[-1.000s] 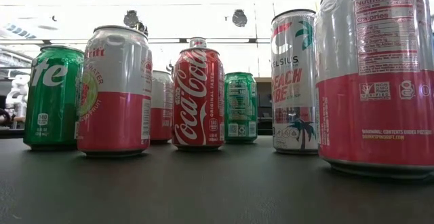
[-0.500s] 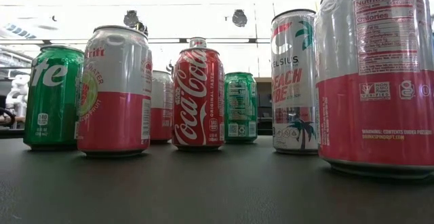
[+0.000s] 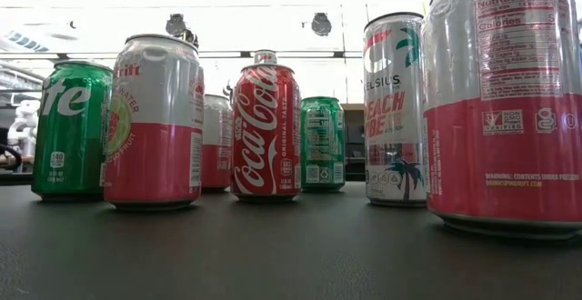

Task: Place canned beverage on shelf
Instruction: Put the top white pink soda can aligned with the other white pink soda can on the shelf

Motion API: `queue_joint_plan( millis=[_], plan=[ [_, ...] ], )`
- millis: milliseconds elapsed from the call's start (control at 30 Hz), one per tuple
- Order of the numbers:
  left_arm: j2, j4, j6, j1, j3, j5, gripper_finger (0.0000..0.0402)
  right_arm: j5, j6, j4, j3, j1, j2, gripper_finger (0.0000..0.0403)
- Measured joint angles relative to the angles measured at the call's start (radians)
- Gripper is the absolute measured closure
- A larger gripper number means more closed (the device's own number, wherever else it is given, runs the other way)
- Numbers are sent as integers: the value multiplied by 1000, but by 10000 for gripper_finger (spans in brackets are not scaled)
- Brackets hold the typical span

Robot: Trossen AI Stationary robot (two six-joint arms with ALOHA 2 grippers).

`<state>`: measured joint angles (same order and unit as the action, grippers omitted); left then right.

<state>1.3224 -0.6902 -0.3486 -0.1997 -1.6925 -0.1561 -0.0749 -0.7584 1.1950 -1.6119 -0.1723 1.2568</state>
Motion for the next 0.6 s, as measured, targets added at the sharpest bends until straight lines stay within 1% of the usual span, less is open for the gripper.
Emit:
queue_joint_plan(
  millis=[100, 167, 267, 433, 600],
  plan=[
    [0, -83, -77, 9, 0, 3, 110, 0, 38, 0, 0, -7, 0, 83],
    [0, -145, -98, 27, 0, 18, 110, -1, 66, 0, 0, -8, 0, 83],
    [6, -221, -117, 72, 0, 88, 110, -1, 88, 0, 0, -8, 0, 83],
    [18, -267, -117, 120, 0, 193, 110, -7, 68, 0, 0, -8, 0, 83],
    [44, -269, -118, 137, 0, 214, 110, -105, 97, -4, 0, -8, 14, 83]
  ],
)
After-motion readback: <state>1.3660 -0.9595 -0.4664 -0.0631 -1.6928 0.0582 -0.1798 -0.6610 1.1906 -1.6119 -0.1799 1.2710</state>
